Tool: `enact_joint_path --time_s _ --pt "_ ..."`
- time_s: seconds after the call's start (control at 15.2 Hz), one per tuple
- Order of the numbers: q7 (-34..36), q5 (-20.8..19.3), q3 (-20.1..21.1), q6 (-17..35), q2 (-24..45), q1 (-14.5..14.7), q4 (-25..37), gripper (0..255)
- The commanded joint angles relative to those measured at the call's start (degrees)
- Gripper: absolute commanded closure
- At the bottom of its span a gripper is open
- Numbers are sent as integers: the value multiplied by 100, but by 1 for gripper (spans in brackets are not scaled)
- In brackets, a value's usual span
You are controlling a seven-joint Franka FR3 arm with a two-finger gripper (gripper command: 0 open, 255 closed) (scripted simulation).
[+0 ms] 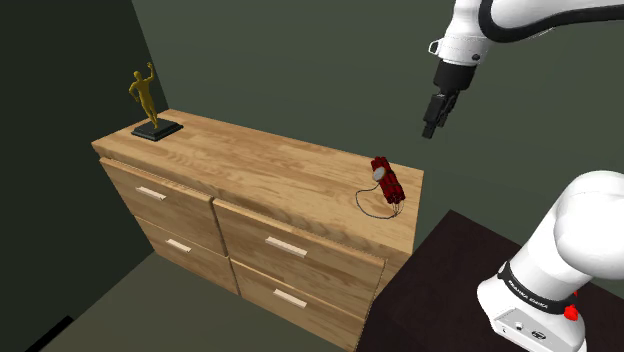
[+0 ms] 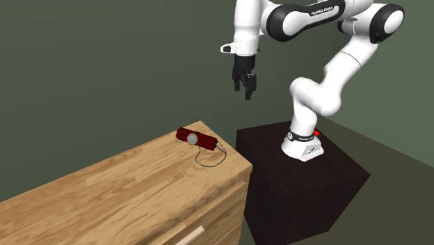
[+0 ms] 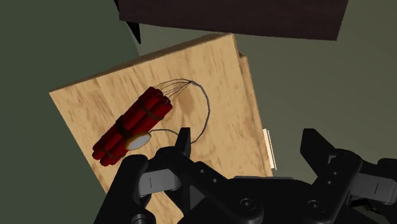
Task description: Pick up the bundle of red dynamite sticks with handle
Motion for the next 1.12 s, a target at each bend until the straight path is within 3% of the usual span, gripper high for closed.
enact_joint_path --time_s 0.0,0.59,1.06 --pt "-399 -135 -151 445 220 44 -216 0" --pt "-2010 -535 -772 2343 1701 278 -591 0" --pt "-3348 -447 -1153 3770 3307 514 -361 0"
